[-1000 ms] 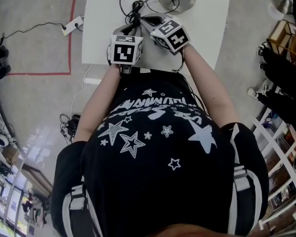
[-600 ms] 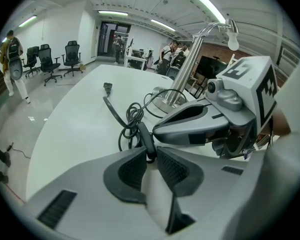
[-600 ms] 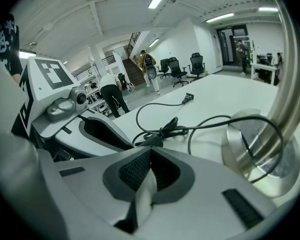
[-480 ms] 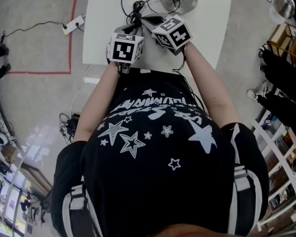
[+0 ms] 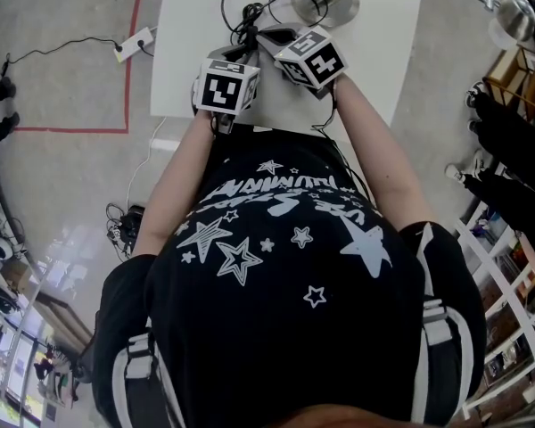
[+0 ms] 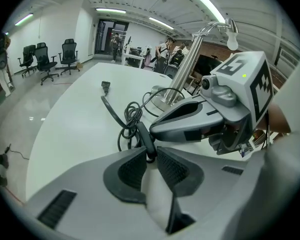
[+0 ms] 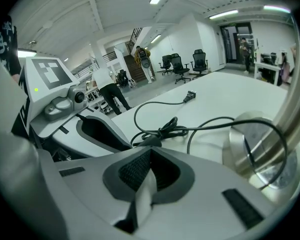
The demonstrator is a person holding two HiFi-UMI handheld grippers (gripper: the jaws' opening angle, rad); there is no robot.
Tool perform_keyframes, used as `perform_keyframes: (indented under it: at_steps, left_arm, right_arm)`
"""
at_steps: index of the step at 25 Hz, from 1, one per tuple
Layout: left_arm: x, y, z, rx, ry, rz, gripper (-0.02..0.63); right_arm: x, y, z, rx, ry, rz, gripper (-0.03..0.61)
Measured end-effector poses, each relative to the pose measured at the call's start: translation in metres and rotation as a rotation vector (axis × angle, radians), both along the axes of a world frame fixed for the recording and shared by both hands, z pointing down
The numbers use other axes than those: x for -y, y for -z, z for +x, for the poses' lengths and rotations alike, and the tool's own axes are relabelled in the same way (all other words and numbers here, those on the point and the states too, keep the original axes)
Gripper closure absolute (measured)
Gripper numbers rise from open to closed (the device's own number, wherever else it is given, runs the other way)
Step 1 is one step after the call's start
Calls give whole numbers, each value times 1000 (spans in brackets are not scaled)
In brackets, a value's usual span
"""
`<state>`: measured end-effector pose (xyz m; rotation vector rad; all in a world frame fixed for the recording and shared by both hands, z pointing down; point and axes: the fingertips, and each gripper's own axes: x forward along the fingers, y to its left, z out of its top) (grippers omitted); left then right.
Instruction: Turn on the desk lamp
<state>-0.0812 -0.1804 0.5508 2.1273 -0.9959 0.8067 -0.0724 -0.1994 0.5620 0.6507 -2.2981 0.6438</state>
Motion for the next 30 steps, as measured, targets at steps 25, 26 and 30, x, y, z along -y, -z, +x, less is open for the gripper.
perform_keyframes:
  at_steps: [25, 26, 30]
  left_arm:
    - [-5, 17, -16, -9, -16, 66, 534]
    - [-6, 21, -17, -16, -21, 73, 534]
    - [-17, 34, -20, -59, -86, 100, 535]
  right_arm:
    - [-3, 19, 26, 3, -135, 42, 574]
    - [-5, 21, 26, 3, -144, 49, 574]
    - [-16, 29, 25, 3, -181, 76, 574]
